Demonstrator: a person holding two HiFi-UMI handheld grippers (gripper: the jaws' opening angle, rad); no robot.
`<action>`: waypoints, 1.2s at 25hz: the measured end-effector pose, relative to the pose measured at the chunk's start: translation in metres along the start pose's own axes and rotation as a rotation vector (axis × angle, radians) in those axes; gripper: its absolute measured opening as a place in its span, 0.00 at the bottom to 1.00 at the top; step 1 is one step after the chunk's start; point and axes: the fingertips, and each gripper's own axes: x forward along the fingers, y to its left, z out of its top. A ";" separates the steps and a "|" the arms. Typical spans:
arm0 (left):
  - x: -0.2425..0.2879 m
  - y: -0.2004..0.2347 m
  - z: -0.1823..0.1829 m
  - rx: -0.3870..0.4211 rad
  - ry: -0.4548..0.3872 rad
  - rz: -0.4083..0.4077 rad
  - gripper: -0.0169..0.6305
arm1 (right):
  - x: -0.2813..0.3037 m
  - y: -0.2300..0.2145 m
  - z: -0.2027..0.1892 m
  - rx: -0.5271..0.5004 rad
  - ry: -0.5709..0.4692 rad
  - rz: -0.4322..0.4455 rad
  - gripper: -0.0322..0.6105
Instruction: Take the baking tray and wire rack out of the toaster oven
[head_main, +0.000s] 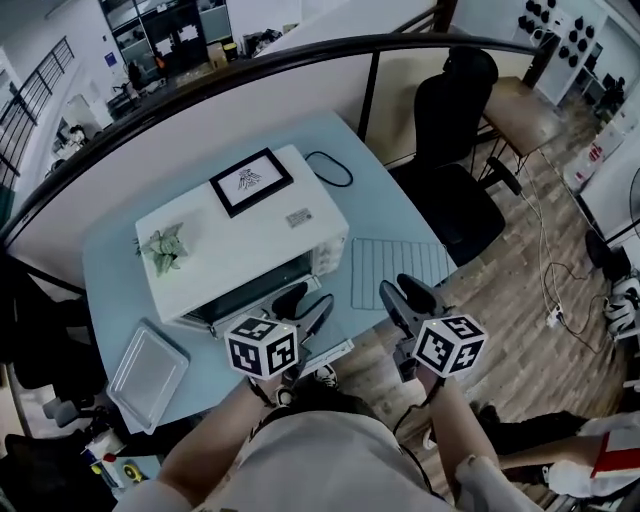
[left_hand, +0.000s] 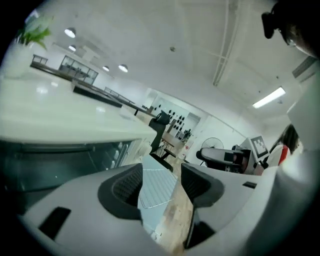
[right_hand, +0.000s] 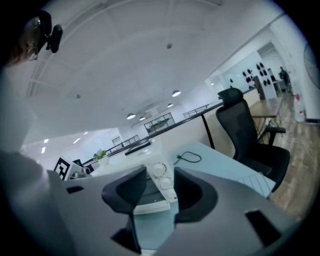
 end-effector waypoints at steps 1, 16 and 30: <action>-0.010 -0.004 0.008 0.028 -0.021 0.000 0.40 | -0.001 0.014 0.007 -0.031 -0.009 0.024 0.32; -0.170 -0.001 0.122 0.355 -0.339 0.202 0.19 | -0.011 0.187 0.101 -0.343 -0.190 0.346 0.11; -0.278 -0.004 0.144 0.474 -0.479 0.412 0.06 | -0.007 0.280 0.104 -0.454 -0.190 0.590 0.05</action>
